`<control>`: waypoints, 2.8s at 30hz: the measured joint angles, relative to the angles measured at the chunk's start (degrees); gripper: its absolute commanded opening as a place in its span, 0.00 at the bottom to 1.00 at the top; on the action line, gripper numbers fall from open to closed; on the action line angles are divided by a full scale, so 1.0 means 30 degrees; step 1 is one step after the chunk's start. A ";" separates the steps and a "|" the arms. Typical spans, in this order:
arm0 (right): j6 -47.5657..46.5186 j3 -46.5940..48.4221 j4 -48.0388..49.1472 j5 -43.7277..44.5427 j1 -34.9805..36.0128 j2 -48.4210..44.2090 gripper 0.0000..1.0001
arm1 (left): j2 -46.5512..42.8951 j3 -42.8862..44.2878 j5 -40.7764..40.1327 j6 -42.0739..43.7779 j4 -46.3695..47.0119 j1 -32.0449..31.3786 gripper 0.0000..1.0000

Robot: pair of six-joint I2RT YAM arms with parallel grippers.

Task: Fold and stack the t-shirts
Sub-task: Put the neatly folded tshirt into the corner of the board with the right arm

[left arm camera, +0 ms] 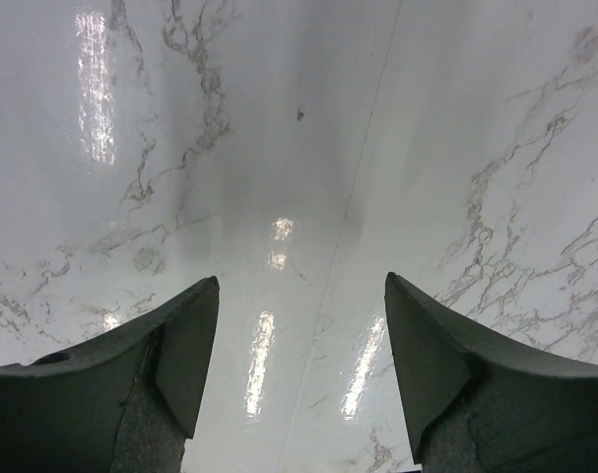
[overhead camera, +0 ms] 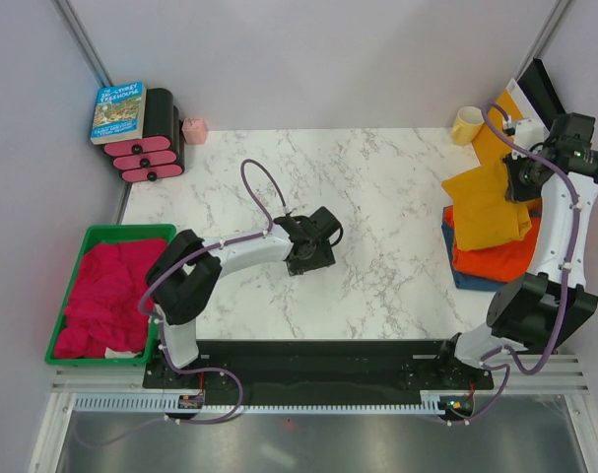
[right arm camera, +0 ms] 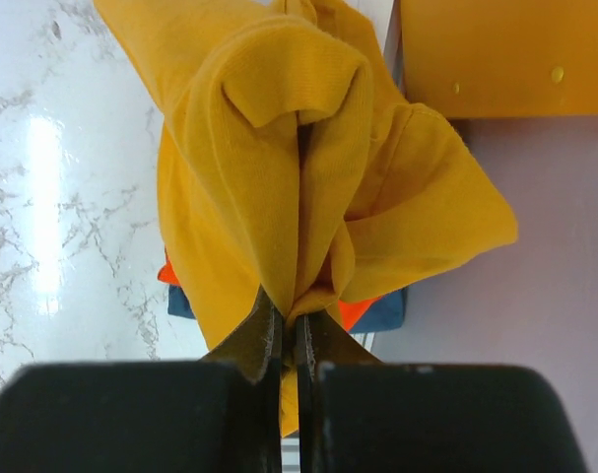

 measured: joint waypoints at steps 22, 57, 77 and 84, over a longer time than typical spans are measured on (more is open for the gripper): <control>-0.0022 -0.2419 0.0510 -0.1865 -0.2499 -0.0160 0.00 | 0.0838 0.0000 0.0503 0.0233 0.0015 -0.0393 0.74; -0.1122 -0.5435 0.2280 -0.0372 -0.3796 -0.0452 0.00 | 0.0940 0.0015 0.0510 0.0233 0.0044 -0.0801 0.74; -0.1341 -0.8925 0.8262 0.2149 -0.5231 0.2958 0.00 | 0.1129 0.0270 0.0772 0.0510 0.0015 -0.0801 0.74; -0.0612 -0.8969 0.9071 0.1829 -0.5370 0.3570 0.30 | 0.1158 0.0328 0.0838 0.0721 0.0007 -0.0816 0.75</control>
